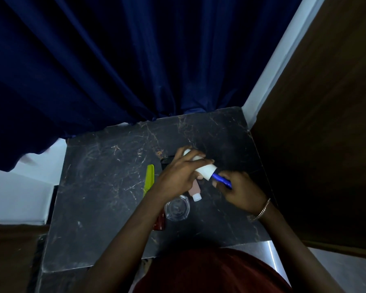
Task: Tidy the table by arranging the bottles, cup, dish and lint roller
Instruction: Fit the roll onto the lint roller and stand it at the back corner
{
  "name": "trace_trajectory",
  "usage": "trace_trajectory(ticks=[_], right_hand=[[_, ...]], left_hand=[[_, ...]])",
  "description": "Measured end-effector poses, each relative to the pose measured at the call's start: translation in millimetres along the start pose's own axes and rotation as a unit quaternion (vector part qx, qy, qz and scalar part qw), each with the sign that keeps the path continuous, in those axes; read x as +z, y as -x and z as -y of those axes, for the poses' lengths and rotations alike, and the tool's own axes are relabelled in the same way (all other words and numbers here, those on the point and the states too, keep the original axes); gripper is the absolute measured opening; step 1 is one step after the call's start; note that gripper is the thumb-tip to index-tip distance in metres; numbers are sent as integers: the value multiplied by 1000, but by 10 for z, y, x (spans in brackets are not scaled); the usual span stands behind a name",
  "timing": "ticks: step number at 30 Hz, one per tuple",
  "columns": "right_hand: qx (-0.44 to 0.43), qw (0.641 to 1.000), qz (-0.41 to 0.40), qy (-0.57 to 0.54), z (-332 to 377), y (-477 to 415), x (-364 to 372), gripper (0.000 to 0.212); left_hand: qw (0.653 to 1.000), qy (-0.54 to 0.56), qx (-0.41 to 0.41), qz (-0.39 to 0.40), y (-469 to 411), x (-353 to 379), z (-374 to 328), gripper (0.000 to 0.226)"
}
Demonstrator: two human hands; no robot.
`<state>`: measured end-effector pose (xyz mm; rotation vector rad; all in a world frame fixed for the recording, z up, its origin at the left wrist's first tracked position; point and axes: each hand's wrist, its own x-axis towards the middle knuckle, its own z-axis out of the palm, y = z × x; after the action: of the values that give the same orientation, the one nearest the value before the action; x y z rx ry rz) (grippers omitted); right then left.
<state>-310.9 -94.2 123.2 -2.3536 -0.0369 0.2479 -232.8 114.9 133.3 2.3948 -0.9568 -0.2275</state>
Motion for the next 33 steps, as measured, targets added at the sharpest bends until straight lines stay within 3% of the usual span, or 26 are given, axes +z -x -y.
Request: trace_trajectory(ticks=[4, 8, 11, 13, 19, 28, 33], right_hand=[[-4, 999, 45, -10, -43, -31, -39, 26], [-38, 999, 21, 4, -78, -105, -8, 20], [5, 1000, -4, -28, -198, -265, 57, 18], [43, 998, -23, -50, -344, -431, 112, 21], [163, 981, -109, 8, -756, -1117, 198, 29], [241, 945, -111, 193, -900, -1766, 22, 51], [243, 935, -65, 251, -861, -1846, 121, 53]], left_hand=[[1000, 4, -3, -2, -11, -23, 24, 57], [999, -16, -19, -21, 14, -2, 49, 70], [996, -16, -72, -40, 40, -15, 78, 88], [994, -21, -94, -53, 80, -36, 116, 88], [986, -26, -146, -81, 260, -95, 248, 78], [969, -71, -210, -104, 498, -333, 421, 74], [960, -75, -246, -110, 682, -411, 491, 72]])
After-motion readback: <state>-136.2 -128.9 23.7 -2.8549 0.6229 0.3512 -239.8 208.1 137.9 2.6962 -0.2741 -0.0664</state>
